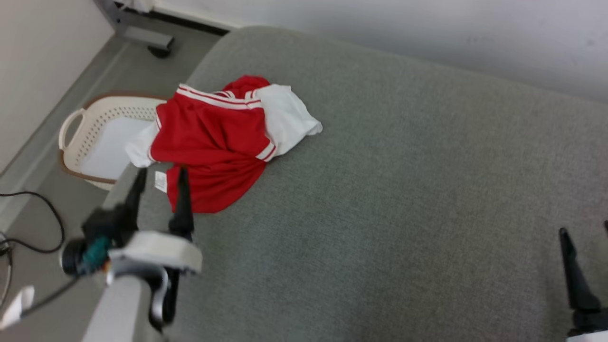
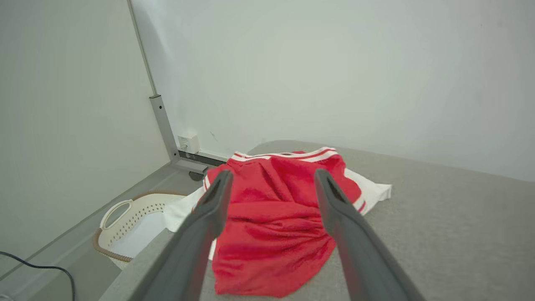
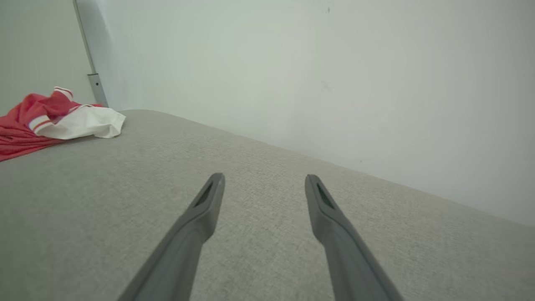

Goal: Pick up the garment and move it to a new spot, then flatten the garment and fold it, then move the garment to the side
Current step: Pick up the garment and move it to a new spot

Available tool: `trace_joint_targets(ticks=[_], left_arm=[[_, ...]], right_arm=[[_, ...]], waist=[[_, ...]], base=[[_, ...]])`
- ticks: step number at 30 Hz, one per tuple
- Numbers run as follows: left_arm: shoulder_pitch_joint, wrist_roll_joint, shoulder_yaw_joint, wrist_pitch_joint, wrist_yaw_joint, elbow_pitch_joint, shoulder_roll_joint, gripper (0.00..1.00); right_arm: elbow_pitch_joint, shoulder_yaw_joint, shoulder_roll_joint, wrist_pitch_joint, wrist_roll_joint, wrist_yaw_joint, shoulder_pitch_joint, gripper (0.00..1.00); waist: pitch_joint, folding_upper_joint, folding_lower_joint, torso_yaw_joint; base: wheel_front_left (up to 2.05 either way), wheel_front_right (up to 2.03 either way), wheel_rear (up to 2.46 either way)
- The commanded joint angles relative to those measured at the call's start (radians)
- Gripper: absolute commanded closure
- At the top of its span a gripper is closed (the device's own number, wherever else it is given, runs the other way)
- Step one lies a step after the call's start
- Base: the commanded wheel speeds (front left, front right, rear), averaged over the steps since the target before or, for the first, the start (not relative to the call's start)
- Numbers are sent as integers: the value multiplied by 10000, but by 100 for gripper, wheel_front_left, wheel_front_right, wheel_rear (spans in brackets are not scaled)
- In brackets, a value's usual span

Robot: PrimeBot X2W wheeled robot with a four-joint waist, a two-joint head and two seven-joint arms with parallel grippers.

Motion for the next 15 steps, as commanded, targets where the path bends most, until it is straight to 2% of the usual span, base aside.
trace_joint_targets(ticks=[1, 6, 8, 12, 15], left_arm=[[-913, -90, 68, 216, 33, 296, 184, 0], [-3583, -378, 252, 1499, -191, 2289, 522, 0], [-4434, -502, 240, 1946, -440, 3111, 650, 0], [-5768, -1168, 384, 2679, -865, 4496, 494, 0], [-6395, -1162, 270, 3337, -855, 5530, 628, 0]], right_arm=[[-204, -213, -291, 43, -12, -27, -248, 0], [-1007, -886, -1130, 415, 77, -27, -534, 0], [-1302, -1041, -1362, 571, 113, -27, -662, 0], [-1632, -1177, -1630, 852, 169, -29, -721, 0], [-1788, -1195, -1690, 1004, 221, -29, -669, 0]], waist=[[1658, 0, -1, -64], [2810, 0, -1, -82], [3107, 0, -1, -178], [3433, 0, -1, -380], [3517, 0, -1, -548]], base=[[0, 0, 0], [0, 0, 0], [0, 0, 0], [0, 0, 0], [0, 0, 0]])
